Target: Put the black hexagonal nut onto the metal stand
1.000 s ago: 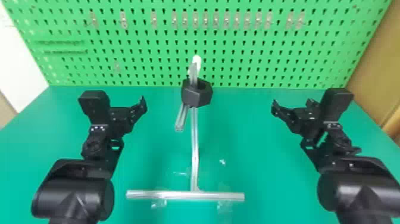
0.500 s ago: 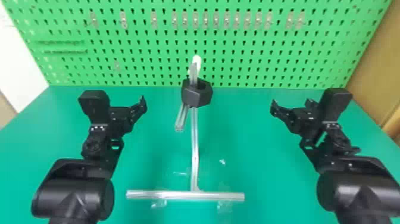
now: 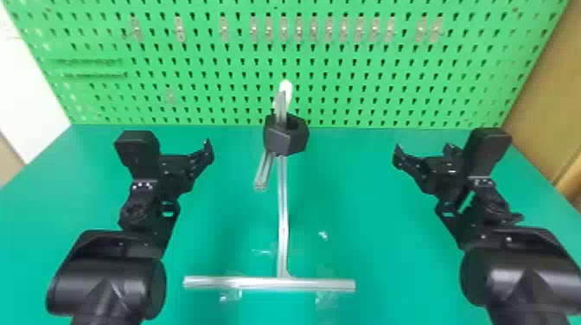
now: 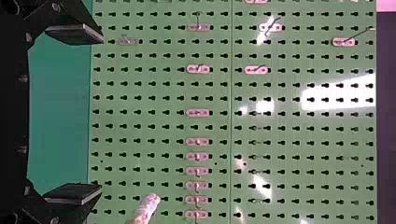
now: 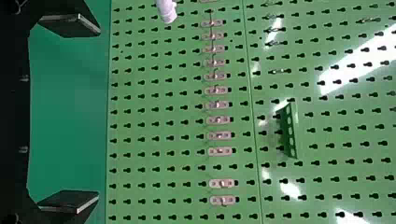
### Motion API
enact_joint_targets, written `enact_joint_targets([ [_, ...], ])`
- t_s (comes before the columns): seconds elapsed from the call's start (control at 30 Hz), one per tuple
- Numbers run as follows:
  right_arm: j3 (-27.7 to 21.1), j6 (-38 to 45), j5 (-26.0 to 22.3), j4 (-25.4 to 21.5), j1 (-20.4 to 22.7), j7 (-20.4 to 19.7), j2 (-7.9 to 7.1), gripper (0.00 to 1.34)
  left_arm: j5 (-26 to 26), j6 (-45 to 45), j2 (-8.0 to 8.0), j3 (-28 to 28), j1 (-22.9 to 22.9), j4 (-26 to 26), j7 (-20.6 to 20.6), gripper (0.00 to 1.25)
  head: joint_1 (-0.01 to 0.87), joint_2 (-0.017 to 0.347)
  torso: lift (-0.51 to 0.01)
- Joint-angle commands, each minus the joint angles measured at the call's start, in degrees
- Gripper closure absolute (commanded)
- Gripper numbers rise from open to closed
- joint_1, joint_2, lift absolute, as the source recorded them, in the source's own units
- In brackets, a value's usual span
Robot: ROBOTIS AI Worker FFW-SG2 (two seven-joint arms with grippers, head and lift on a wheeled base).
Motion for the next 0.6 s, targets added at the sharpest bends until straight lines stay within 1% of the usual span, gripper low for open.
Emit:
enact_joint_targets([
  [0.0,-0.1,0.0,-0.2,0.0,0.0,0.0,0.0,0.08,0.0,0.0,0.02,-0.1,0.0,0.0,0.0,0.16,0.693,0.081,-0.001],
  [0.57,-0.1,0.0,-0.3,0.0,0.0,0.0,0.0,0.08,0.0,0.0,0.02,-0.1,0.0,0.0,0.0,0.16,0.693,0.081,-0.001],
])
